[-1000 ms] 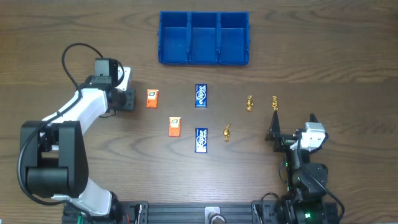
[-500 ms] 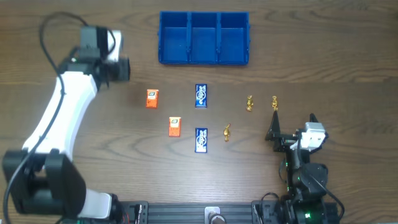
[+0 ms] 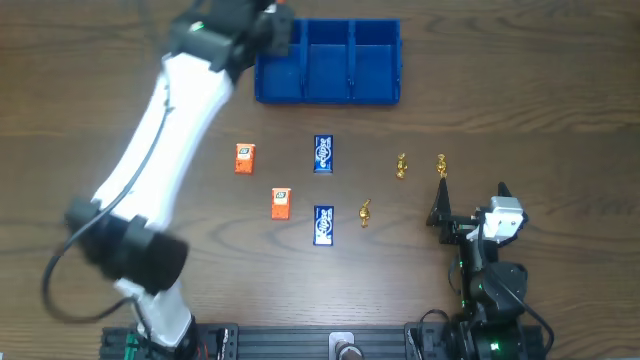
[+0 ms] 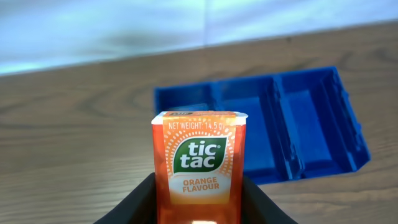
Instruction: Sort Candies Into Trays
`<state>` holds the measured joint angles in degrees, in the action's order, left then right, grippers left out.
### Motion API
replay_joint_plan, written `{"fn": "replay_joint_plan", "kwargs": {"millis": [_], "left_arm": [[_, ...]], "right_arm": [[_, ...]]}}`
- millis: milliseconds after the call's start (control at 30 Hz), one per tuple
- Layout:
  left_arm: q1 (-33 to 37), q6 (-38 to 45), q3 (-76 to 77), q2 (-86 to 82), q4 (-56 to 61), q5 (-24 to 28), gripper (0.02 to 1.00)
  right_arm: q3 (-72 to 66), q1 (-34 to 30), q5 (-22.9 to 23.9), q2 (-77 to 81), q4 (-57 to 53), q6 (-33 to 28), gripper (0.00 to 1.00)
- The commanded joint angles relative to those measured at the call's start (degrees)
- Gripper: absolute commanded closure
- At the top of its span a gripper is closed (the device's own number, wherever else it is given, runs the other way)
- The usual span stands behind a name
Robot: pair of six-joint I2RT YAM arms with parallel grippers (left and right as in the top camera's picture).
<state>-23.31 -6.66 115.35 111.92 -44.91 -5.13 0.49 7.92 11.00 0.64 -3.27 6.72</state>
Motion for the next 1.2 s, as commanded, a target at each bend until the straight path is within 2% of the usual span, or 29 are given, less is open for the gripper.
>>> {"fn": "replay_joint_plan", "kwargs": {"millis": [33,400,533,567,700,733,933,1067,1200], "left_arm": [[-0.3,-4.7,5.2,10.1,-0.7,-1.2,0.632],[2.0,-6.7,5.5,16.7,1.5,-0.6,0.641],[2.4,-6.7,5.5,17.1,2.0,-0.4,0.590],[2.5,-6.6,5.5,17.2,2.1,-0.4,0.568],[3.2,-6.6,5.5,17.9,3.5,0.8,0.261],[3.5,-6.6,5.5,18.0,3.6,1.4,0.220],[3.8,-6.7,4.0,11.2,-0.8,1.2,0.178],[3.8,-7.3,-8.9,-2.1,0.5,1.3,0.141],[3.3,-8.4,-31.2,-16.2,6.6,2.9,0.130]], "right_arm": [[0.0,-0.3,0.5,-0.3,-0.3,-0.6,0.003],[0.0,-0.3,0.5,-0.3,-0.3,-0.6,0.003],[0.0,-0.3,0.5,-0.3,-0.3,-0.6,0.003],[0.0,-0.3,0.5,-0.3,-0.3,-0.6,0.003],[0.0,-0.3,0.5,-0.3,-0.3,-0.6,0.003],[0.0,-0.3,0.5,-0.3,-0.3,-0.6,0.003],[0.0,-0.3,0.5,-0.3,-0.3,-0.6,0.003],[0.0,-0.3,0.5,-0.3,-0.3,-0.6,0.003],[0.0,-0.3,0.5,-0.3,-0.3,-0.6,0.003]]}}
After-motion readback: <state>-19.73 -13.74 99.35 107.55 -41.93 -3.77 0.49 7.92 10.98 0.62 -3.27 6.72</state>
